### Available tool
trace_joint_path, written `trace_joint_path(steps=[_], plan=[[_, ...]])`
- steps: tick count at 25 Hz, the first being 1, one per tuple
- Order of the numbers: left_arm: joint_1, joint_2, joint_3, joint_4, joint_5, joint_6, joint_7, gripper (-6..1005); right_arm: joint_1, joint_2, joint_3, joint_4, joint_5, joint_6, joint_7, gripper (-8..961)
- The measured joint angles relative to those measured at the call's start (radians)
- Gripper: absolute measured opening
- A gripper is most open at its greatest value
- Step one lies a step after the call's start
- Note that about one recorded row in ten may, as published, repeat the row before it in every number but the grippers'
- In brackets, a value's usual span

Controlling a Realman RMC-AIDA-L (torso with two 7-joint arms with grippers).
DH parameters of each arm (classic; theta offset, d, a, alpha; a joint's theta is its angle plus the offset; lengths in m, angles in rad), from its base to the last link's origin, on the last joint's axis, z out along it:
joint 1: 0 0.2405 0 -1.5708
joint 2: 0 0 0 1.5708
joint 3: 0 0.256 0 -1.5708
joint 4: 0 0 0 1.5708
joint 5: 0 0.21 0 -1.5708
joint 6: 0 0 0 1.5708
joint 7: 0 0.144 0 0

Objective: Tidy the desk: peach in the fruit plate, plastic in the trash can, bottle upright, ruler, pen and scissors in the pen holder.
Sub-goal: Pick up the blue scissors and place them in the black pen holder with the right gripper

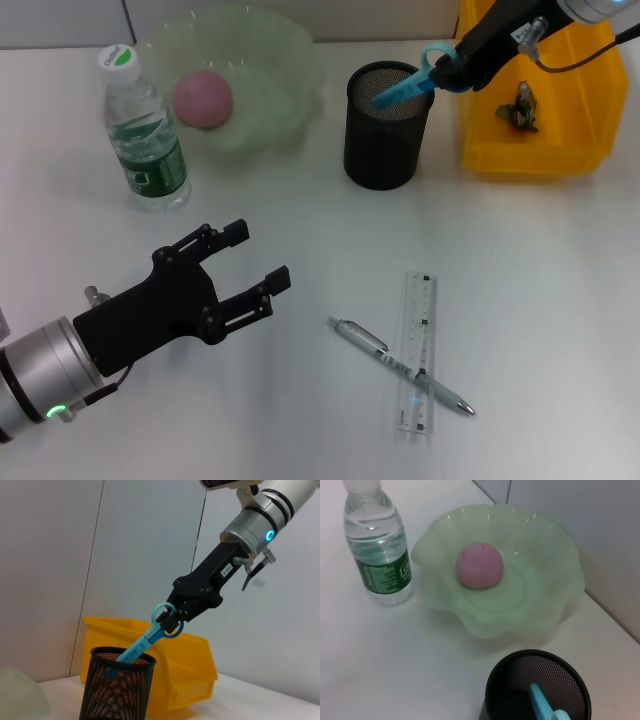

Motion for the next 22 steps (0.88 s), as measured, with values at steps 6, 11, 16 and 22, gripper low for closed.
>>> trace_joint_path(steps=[6,11,16,22], plan=[[0.000,0.000,0.000,0.000,0.000,0.000,0.000,799,0.000,0.000,0.000,0.001,0.000,0.010,0.030,131],[0.001,0.000,0.000,0.000,0.000,0.003,0.000,799,0.000,0.000,0.000,0.003,0.000,0.015,0.038,181],[0.003,0.000,0.001,0.000,0.000,0.005,0.000,800,-0.003,0.013,0.000,-0.001,0.000,0.015,0.038,232],[0.003,0.000,0.006,0.000,0.000,0.007,0.000,800,-0.007,0.015,0.000,-0.002,0.000,0.015,0.038,438]])
